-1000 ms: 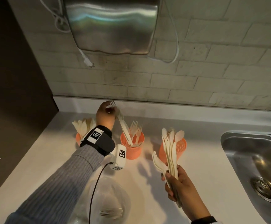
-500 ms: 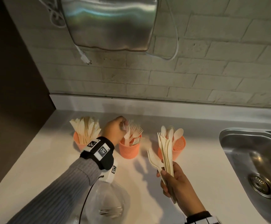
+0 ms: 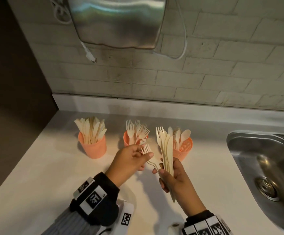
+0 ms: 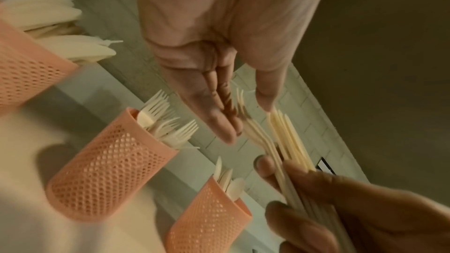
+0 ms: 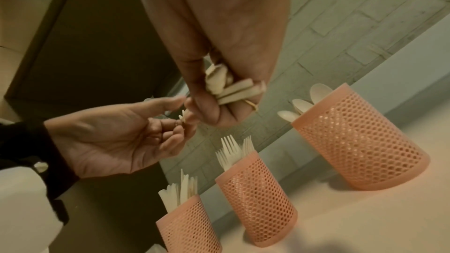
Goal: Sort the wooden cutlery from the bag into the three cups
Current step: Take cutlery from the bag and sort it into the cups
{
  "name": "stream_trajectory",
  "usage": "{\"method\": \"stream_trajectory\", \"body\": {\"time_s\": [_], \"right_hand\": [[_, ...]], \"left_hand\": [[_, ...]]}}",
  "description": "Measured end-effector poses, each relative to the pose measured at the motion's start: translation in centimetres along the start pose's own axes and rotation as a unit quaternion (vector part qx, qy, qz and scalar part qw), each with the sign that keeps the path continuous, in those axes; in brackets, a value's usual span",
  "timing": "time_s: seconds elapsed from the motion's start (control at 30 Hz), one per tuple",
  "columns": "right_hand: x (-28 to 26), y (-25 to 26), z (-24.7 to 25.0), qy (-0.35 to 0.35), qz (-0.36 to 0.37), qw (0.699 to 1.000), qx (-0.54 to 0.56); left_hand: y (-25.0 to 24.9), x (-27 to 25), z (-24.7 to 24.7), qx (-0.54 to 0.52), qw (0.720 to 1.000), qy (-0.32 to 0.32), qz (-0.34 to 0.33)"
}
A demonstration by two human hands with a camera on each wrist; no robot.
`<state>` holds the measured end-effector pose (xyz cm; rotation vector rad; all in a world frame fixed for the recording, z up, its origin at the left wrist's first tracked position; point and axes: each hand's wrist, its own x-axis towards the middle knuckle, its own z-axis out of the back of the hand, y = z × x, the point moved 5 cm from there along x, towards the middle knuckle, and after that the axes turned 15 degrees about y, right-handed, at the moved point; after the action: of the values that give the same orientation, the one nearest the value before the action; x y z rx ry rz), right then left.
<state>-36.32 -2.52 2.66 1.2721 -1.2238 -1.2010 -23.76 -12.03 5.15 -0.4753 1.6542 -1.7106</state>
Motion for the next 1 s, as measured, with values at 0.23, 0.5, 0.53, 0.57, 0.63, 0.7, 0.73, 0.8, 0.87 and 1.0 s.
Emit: {"method": "stream_trajectory", "body": {"time_s": [0.23,0.5,0.53,0.57,0.63,0.7,0.73,0.8,0.87,1.0], "right_hand": [[-0.4,-0.7,0.2,-0.042,-0.02,0.999,0.028],[-1.6,-0.9,1.4,-0.058,-0.083,0.995,0.022],[-1.6,-0.8,1.3,-0.057,-0.086,0.994,0.034],[-1.6,-0.8,1.2,-0.055,-0.089,0.993,0.047],[-1.5,-0.7,0.9,-0.048,-0.093,0.992,0.068],[-1.4,-0.5,0.8,-0.045,-0.091,0.992,0.08],[-1.3,-0.3,0.8,-0.044,-0.088,0.992,0.082],[-1.3,0.0,0.8,-0.042,-0.086,0.993,0.075],[-1.2,0.3,0.6,-0.036,-0.083,0.994,0.066],[-0.8,0.8,0.0,-0.021,-0.071,0.997,0.036]], "left_hand": [[-1.9,-0.7,4.1,-0.035,0.995,-0.086,-0.044],[-6.2,1.1,12.2,0.112,0.941,-0.293,-0.127],[-5.9,1.9,12.2,0.139,0.938,-0.292,-0.121],[-5.2,2.9,11.9,0.17,0.939,-0.281,-0.105],[-3.6,4.6,10.9,0.199,0.952,-0.228,-0.048],[-2.1,5.3,9.9,0.185,0.965,-0.186,0.015],[-2.1,5.1,9.4,0.216,0.959,-0.184,0.026],[-3.2,4.3,8.5,0.284,0.938,-0.201,-0.002],[-4.5,3.3,6.6,0.24,0.957,-0.157,-0.035],[-4.2,2.4,1.6,0.064,0.997,0.038,-0.004]]}}
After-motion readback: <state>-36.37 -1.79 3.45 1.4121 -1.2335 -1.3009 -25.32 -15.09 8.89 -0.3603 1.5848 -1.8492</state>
